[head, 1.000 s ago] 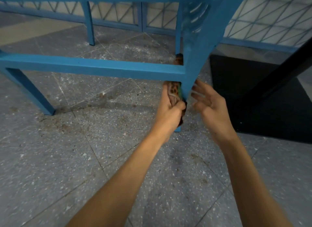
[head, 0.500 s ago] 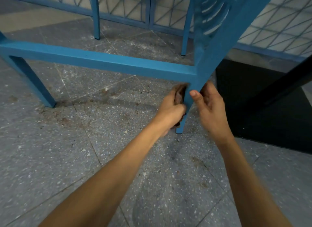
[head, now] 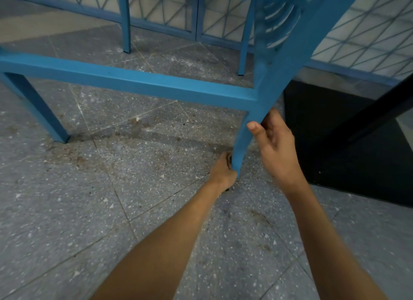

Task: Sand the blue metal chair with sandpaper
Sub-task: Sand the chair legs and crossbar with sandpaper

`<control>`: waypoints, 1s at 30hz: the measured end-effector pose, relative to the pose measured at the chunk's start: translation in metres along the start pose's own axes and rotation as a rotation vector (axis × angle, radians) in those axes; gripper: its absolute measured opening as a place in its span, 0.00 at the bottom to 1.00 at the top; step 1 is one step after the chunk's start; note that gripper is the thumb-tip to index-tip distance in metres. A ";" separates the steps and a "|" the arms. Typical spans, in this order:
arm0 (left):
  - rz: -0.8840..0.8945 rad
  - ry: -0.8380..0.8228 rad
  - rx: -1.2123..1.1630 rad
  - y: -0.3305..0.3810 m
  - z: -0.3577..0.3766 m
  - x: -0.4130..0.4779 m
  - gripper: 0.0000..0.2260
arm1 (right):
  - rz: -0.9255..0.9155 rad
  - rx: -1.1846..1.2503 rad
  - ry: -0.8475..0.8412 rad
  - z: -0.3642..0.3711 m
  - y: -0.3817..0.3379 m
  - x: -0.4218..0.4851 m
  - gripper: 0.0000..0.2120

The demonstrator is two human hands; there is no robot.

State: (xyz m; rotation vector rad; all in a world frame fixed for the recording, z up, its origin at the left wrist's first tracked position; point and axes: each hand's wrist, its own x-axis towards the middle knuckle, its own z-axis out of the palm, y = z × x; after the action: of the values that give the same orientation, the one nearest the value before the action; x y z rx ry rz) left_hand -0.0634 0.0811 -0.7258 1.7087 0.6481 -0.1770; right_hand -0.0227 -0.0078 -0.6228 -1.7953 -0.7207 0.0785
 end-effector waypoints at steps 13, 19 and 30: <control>0.207 -0.044 -0.629 0.100 -0.065 -0.073 0.19 | 0.013 -0.041 0.009 -0.001 0.002 -0.005 0.17; 0.350 0.071 -0.445 0.086 -0.047 -0.069 0.24 | 0.030 -0.025 -0.001 -0.001 -0.001 -0.005 0.16; -0.048 -0.086 -0.642 0.117 -0.077 -0.067 0.10 | 0.451 -0.708 -0.410 -0.017 -0.083 0.016 0.14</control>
State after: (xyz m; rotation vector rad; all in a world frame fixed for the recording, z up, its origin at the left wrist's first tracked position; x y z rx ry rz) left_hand -0.0778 0.1200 -0.5760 1.0638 0.6006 -0.0633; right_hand -0.0388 -0.0003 -0.5385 -2.6471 -0.6538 0.5636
